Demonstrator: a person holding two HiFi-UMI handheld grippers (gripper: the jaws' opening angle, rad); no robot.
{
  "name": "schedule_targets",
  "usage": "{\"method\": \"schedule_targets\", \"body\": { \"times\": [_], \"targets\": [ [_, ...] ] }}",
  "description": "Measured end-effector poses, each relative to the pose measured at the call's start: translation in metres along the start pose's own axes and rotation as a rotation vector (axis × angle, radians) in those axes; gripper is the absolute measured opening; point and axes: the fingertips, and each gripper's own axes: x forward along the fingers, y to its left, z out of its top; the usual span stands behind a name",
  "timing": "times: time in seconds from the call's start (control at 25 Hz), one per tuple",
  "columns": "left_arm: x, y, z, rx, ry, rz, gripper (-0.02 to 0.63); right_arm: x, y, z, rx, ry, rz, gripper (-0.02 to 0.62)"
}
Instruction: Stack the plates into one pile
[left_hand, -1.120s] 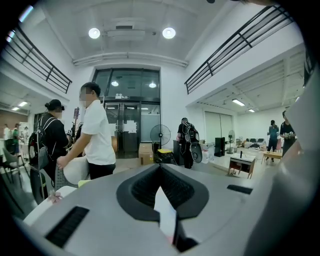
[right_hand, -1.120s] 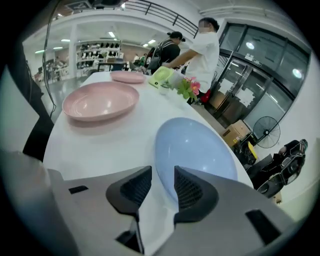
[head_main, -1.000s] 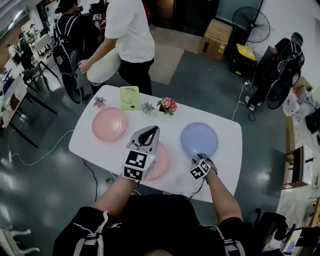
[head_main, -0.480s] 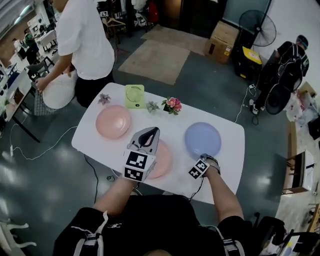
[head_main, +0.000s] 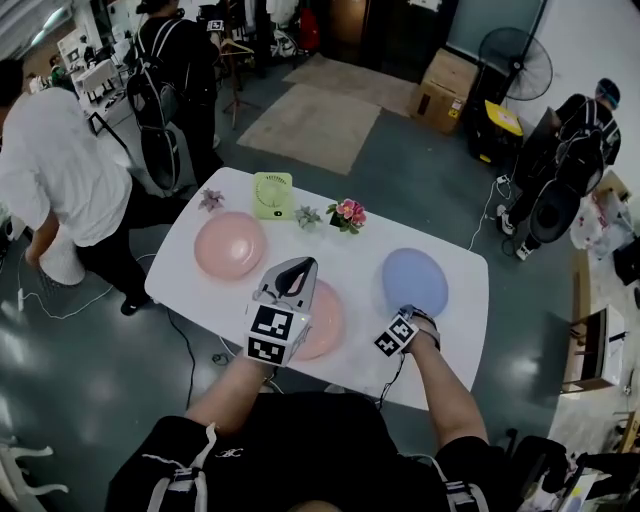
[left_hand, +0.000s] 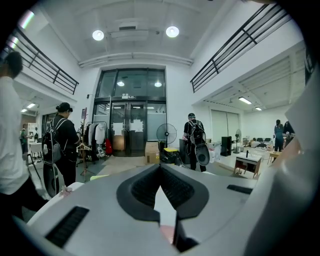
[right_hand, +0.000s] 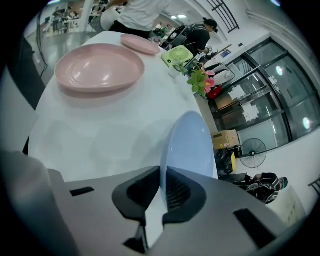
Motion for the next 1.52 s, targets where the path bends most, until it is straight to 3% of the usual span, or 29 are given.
{"method": "schedule_targets", "body": {
  "times": [0.28, 0.64, 1.12, 1.52],
  "targets": [
    [-0.015, 0.006, 0.005, -0.004, -0.004, -0.002, 0.012, -0.045, -0.011, 0.029, -0.019, -0.055, -0.079, 0.038],
    [-0.050, 0.039, -0.009, -0.021, 0.004, 0.042, 0.012, -0.093, 0.005, 0.110, -0.142, -0.216, -0.147, 0.040],
    [-0.108, 0.100, -0.023, -0.083, -0.007, 0.189, 0.012, -0.126, 0.048, 0.219, -0.319, -0.407, -0.150, 0.041],
    [-0.138, 0.124, -0.044, -0.127, 0.015, 0.260, 0.012, -0.134, 0.087, 0.251, -0.434, -0.462, -0.126, 0.046]
  ]
}}
